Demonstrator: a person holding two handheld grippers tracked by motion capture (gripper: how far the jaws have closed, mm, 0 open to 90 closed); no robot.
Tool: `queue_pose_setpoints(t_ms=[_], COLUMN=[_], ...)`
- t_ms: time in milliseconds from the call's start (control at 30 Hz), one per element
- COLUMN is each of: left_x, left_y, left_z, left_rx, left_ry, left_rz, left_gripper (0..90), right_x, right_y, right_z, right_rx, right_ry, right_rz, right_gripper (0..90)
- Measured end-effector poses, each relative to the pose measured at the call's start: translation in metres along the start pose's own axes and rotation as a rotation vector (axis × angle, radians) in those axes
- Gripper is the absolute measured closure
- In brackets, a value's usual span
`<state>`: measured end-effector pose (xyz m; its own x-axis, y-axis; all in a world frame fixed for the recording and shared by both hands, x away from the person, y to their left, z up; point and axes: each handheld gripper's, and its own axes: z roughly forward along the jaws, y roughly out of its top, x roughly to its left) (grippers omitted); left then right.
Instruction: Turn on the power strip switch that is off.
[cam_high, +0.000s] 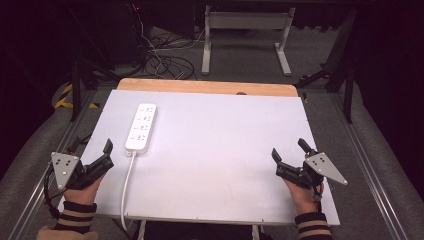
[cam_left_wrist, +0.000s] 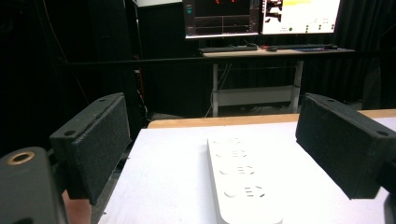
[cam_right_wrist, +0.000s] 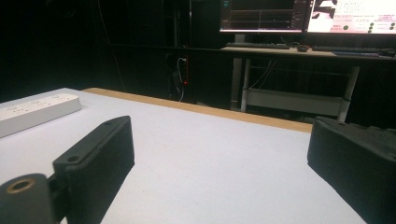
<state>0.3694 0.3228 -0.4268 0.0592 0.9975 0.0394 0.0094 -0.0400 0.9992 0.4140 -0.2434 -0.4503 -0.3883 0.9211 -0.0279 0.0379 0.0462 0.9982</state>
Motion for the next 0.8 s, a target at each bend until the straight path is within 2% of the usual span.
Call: queue_pose_setpoints(t_ms=[100, 200, 267, 300, 400, 500, 533, 600, 667, 700, 767, 800], left_x=[0.000, 0.005, 0.006, 0.008, 0.009, 0.010, 0.010, 0.010, 0.010, 0.011, 0.012, 0.012], left_y=[0.001, 0.005, 0.006, 0.006, 0.006, 0.007, 0.007, 0.009, 0.010, 0.010, 0.010, 0.012], left_z=[0.000, -0.003, -0.004, -0.004, -0.004, -0.006, -0.006, -0.003, -0.001, -0.001, -0.001, 0.000], left_rx=[0.003, -0.017, -0.016, -0.010, -0.006, -0.015, -0.012, 0.022, 0.037, 0.041, 0.048, 0.051], left_ry=[-0.002, -0.009, -0.015, -0.031, -0.045, -0.069, -0.101, -0.126, -0.128, -0.122, -0.134, -0.138], left_rz=[0.001, -0.012, -0.022, -0.033, -0.034, -0.034, -0.022, -0.017, -0.015, -0.021, -0.035, -0.019], left_gripper=[10.7, 18.9, 23.8, 26.2, 32.0, 53.1, 60.7, 69.9, 78.2, 87.5, 90.0, 90.0], right_x=[0.000, 0.000, 0.000, 0.000, 0.000, 0.000, 0.000, 0.000, 0.000, 0.000, 0.000, 0.001], right_y=[0.000, 0.000, 0.000, 0.000, 0.000, 0.000, 0.000, 0.000, 0.000, 0.000, 0.000, 0.000], right_z=[0.000, 0.000, 0.000, 0.000, 0.000, 0.000, 0.000, 0.000, 0.000, 0.000, 0.000, 0.000], right_rx=[0.000, 0.004, 0.002, 0.001, 0.002, 0.001, 0.000, 0.000, 0.001, 0.004, 0.005, 0.005], right_ry=[0.000, 0.002, 0.002, 0.002, 0.000, 0.004, 0.002, 0.002, 0.002, 0.002, 0.003, 0.002], right_rz=[0.004, 0.000, -0.001, -0.001, -0.001, -0.002, -0.004, -0.003, -0.002, 0.001, 0.001, 0.002], right_gripper=[8.0, 8.1, 8.1, 8.1, 8.1, 8.1, 8.1, 8.1, 8.1, 8.0, 8.1, 8.1])
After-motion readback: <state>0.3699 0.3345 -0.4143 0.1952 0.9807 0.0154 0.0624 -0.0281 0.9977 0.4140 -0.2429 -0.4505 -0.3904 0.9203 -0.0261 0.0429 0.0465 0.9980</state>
